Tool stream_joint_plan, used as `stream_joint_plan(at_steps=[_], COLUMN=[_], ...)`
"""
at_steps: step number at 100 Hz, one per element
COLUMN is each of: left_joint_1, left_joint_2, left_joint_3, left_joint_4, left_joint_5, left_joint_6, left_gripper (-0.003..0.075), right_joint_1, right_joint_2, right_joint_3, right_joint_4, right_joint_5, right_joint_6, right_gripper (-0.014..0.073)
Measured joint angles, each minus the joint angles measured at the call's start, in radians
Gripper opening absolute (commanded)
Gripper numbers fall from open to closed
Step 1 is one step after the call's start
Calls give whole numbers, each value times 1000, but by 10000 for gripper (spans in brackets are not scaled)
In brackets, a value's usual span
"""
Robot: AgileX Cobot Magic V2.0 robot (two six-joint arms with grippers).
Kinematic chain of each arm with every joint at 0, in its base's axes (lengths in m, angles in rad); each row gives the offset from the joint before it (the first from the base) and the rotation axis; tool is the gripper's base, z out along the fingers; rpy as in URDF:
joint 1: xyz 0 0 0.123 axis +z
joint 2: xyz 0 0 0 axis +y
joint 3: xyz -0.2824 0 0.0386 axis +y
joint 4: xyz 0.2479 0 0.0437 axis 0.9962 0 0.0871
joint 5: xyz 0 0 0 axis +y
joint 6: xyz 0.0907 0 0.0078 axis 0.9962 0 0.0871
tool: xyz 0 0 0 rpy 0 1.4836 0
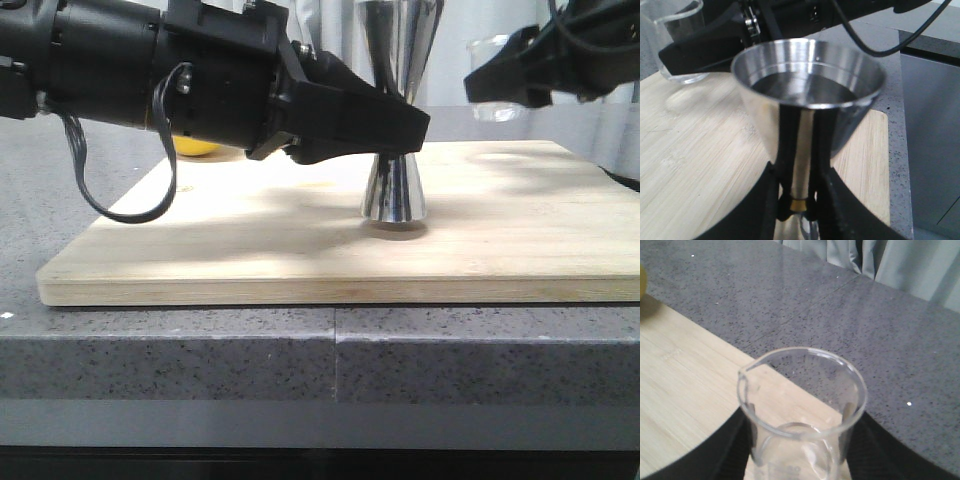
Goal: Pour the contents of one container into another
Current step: 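Tilt the beaker upright and lower it toward the board with right gripper, then set the glass beaker on the board's far corner and open the right gripper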
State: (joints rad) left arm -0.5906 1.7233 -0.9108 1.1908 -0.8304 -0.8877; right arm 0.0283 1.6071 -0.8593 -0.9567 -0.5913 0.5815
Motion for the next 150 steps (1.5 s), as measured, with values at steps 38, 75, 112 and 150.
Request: stream_joint_plan(at_steps=[38, 75, 112, 150], left_joint_1=[0, 0, 0, 0], left_joint_2=[0, 0, 0, 0], left_joint_3=[0, 0, 0, 0], left_joint_4=[0, 0, 0, 0], left_joint_5=[0, -2, -2, -2], left_joint_6=[0, 0, 0, 0], left_gripper=[-21, -21, -21, -21], right_joint_1=[-60, -86, -86, -86], right_joint_2=[103, 146, 146, 149], right_joint_3=[-2, -6, -13, -13], right_joint_4=[21, -18, -80, -62], right_joint_5=[-141, -191, -198, -186], right_joint_6=[0, 0, 0, 0], right_gripper=[240, 240, 244, 542])
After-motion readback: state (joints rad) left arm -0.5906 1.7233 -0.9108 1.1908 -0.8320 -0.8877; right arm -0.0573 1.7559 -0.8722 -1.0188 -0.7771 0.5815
